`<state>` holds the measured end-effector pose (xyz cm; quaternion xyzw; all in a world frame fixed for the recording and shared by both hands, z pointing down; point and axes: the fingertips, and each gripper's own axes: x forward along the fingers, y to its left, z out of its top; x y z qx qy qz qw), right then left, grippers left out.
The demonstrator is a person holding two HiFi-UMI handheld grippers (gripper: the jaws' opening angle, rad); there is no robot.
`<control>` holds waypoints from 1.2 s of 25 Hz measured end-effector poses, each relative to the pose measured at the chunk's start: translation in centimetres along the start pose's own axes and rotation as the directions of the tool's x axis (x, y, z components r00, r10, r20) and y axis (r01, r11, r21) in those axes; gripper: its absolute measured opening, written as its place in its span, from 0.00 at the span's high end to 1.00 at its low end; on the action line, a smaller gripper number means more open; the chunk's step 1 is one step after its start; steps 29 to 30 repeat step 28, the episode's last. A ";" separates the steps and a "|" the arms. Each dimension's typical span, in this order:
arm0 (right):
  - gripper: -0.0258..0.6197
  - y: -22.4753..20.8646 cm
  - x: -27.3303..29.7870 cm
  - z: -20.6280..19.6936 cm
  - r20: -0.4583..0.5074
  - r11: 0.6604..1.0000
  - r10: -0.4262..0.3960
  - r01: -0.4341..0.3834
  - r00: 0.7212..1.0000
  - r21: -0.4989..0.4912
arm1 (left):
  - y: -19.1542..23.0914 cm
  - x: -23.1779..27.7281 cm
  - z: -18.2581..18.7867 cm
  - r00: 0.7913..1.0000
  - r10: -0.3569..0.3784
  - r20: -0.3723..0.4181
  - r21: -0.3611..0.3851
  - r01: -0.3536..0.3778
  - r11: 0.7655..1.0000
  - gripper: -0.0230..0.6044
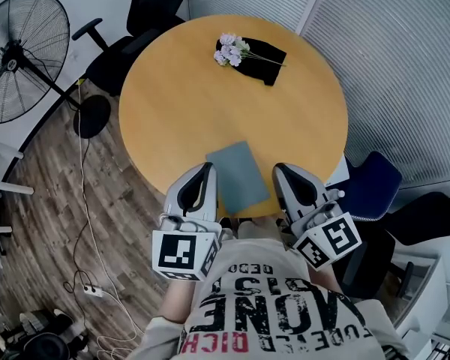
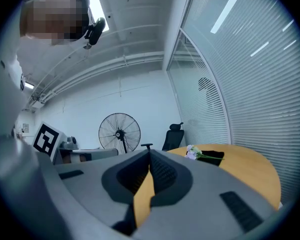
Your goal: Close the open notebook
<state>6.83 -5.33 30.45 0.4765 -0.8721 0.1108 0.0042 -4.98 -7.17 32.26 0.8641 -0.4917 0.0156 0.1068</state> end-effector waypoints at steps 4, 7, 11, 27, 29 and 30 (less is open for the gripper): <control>0.94 -0.1 0.4 -0.1 -0.002 1.000 -0.004 0.004 1.000 -0.013 | 0.1 0.4 -0.1 1.000 -0.016 -0.006 0.006 0.016 1.000 0.95; 0.94 0.1 0.7 0.1 0.003 1.000 -0.001 0.001 1.000 -0.022 | 0.4 0.5 -0.1 1.000 -0.019 -0.007 0.010 0.019 1.000 0.95; 0.94 0.0 1.3 0.1 0.003 1.000 -0.008 0.008 1.000 -0.022 | 0.8 0.9 -0.2 1.000 -0.018 -0.010 0.012 0.018 1.000 0.95; 0.94 -0.2 2.9 0.0 -0.010 1.000 -0.017 0.017 1.000 -0.026 | 2.0 1.8 -0.3 0.999 -0.035 -0.021 0.014 0.035 0.999 0.95; 0.94 -0.1 2.9 0.1 -0.010 0.999 -0.017 0.017 1.000 -0.027 | 2.1 1.8 -0.3 0.999 -0.035 -0.021 0.015 0.035 0.999 0.95; 0.94 -0.1 2.9 0.1 -0.010 0.999 -0.017 0.017 1.000 -0.027 | 2.1 1.8 -0.3 0.999 -0.035 -0.021 0.015 0.035 0.999 0.95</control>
